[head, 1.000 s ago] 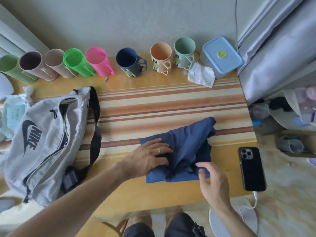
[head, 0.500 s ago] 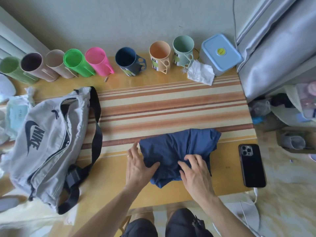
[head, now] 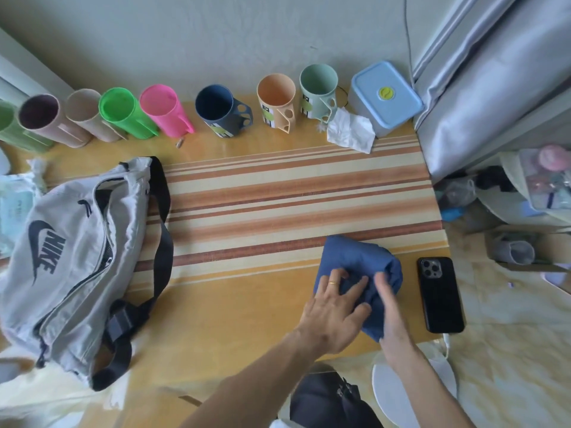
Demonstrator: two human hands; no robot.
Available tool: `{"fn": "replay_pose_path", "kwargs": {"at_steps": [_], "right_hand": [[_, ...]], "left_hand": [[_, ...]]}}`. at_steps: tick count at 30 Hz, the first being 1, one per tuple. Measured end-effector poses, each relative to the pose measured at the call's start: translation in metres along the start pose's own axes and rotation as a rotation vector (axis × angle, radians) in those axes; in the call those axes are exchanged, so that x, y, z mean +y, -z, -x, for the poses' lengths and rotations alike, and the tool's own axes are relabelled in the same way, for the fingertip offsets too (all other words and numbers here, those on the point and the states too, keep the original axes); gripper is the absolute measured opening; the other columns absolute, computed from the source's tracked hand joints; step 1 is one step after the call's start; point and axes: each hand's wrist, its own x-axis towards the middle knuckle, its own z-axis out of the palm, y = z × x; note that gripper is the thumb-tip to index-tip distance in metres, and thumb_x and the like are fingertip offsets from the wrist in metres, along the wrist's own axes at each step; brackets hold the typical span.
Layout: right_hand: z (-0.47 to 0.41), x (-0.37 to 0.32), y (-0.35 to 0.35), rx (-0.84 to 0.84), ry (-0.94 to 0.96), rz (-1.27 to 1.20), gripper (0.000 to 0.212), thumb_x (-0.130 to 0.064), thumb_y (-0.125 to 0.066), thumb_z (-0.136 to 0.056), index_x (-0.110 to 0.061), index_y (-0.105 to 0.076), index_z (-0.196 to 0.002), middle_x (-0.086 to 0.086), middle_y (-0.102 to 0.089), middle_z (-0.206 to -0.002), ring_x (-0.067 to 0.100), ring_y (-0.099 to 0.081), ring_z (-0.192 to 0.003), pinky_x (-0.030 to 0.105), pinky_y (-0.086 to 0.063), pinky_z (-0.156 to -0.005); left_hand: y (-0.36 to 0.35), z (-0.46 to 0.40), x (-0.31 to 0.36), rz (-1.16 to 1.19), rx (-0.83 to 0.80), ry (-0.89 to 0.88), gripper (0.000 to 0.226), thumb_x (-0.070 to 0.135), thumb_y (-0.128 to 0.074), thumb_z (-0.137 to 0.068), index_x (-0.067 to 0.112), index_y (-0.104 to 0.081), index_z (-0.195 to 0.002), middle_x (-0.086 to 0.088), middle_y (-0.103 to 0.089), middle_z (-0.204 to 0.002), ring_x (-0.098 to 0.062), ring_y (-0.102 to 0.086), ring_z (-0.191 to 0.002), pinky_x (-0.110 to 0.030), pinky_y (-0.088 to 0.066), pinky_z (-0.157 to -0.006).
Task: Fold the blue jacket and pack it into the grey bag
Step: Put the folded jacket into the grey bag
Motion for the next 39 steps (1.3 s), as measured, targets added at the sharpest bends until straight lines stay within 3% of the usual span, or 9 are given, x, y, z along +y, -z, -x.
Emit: {"fn": "replay_pose_path", "kwargs": {"at_steps": [4,8,12,16,22,28,32,35,39], "right_hand": [[-0.020,-0.004,0.014,0.538,0.229,0.576,0.045,-0.041,-0.083,-0.077,-0.013,-0.060,-0.102,0.003,-0.069,-0.096,0.024,-0.066,-0.091,0.030,-0.045,-0.075],[-0.040,-0.019,0.004,0.318,0.128,0.417,0.044,-0.034,-0.082,-0.080,-0.020,-0.061,-0.117,-0.003,-0.073,-0.096,0.016,-0.068,-0.088,0.027,-0.049,-0.066],[-0.042,-0.022,-0.016,0.224,0.119,0.329,0.034,-0.029,-0.081,-0.082,-0.021,-0.067,-0.112,0.000,-0.077,-0.099,0.019,-0.072,-0.096,0.029,-0.052,-0.067],[-0.016,-0.033,-0.066,0.107,0.171,0.290,0.025,-0.030,-0.084,-0.079,-0.028,-0.070,-0.100,-0.008,-0.080,-0.086,0.016,-0.075,-0.091,0.031,-0.054,-0.070],[-0.004,-0.031,-0.183,-0.277,0.093,0.202,0.075,-0.038,-0.091,-0.068,-0.034,-0.054,-0.133,-0.004,-0.077,-0.113,0.019,-0.077,-0.096,0.039,-0.060,-0.077],[-0.010,0.003,-0.296,-0.419,0.120,0.158,0.057,-0.014,-0.082,-0.082,-0.025,-0.058,-0.132,0.002,-0.073,-0.123,0.025,-0.072,-0.111,0.047,-0.058,-0.094],[-0.016,0.017,-0.340,-0.382,0.111,0.204,0.055,-0.019,-0.085,-0.079,-0.034,-0.062,-0.126,-0.004,-0.075,-0.120,0.022,-0.072,-0.109,0.044,-0.059,-0.093],[-0.019,0.026,-0.369,-0.382,0.094,0.230,0.054,-0.019,-0.084,-0.079,-0.036,-0.061,-0.126,-0.005,-0.075,-0.118,0.022,-0.073,-0.107,0.044,-0.059,-0.092],[-0.018,0.042,-0.416,-0.412,0.090,0.328,0.059,-0.023,-0.085,-0.074,-0.034,-0.063,-0.127,-0.004,-0.075,-0.120,0.022,-0.072,-0.108,0.048,-0.057,-0.096]], "left_hand": [[-0.011,-0.017,0.000,0.022,0.026,0.013,0.040,0.036,-0.033,-0.095,0.024,-0.054,-0.127,-0.002,-0.042,-0.139,-0.026,-0.042,-0.121,-0.043,-0.047,-0.091],[-0.003,-0.022,-0.016,0.268,0.462,0.292,0.050,0.037,-0.062,-0.085,0.018,-0.048,-0.129,0.000,-0.051,-0.124,-0.022,-0.050,-0.111,-0.038,-0.046,-0.097],[0.028,-0.026,-0.033,0.811,0.192,0.544,0.073,0.050,-0.082,-0.073,0.022,-0.047,-0.131,0.003,-0.061,-0.124,-0.017,-0.061,-0.113,-0.038,-0.053,-0.098],[0.076,0.009,-0.058,1.114,0.237,0.493,0.058,0.040,-0.090,-0.070,0.026,-0.056,-0.115,0.000,-0.076,-0.107,-0.018,-0.074,-0.098,-0.043,-0.059,-0.093],[0.157,0.093,-0.118,1.380,0.374,0.302,0.044,0.023,-0.080,-0.087,0.012,-0.063,-0.125,-0.013,-0.076,-0.117,-0.030,-0.072,-0.111,-0.047,-0.055,-0.101],[0.207,0.157,-0.218,0.738,0.684,0.493,0.065,0.074,-0.052,-0.089,0.012,-0.072,-0.097,-0.011,-0.076,-0.097,-0.030,-0.072,-0.097,-0.050,-0.057,-0.089],[0.220,0.206,-0.297,-0.028,0.888,0.657,0.020,0.035,-0.057,-0.098,0.026,-0.073,-0.103,-0.005,-0.066,-0.112,-0.028,-0.060,-0.110,-0.038,-0.046,-0.087],[0.216,0.224,-0.345,-0.210,0.632,0.876,0.026,0.036,-0.071,-0.088,0.028,-0.068,-0.113,-0.008,-0.057,-0.132,-0.029,-0.052,-0.123,-0.041,-0.046,-0.096],[0.205,0.231,-0.375,-0.143,0.455,0.871,0.034,0.029,-0.076,-0.078,0.023,-0.055,-0.104,-0.008,-0.055,-0.113,-0.032,-0.058,-0.104,-0.047,-0.056,-0.081]]}}
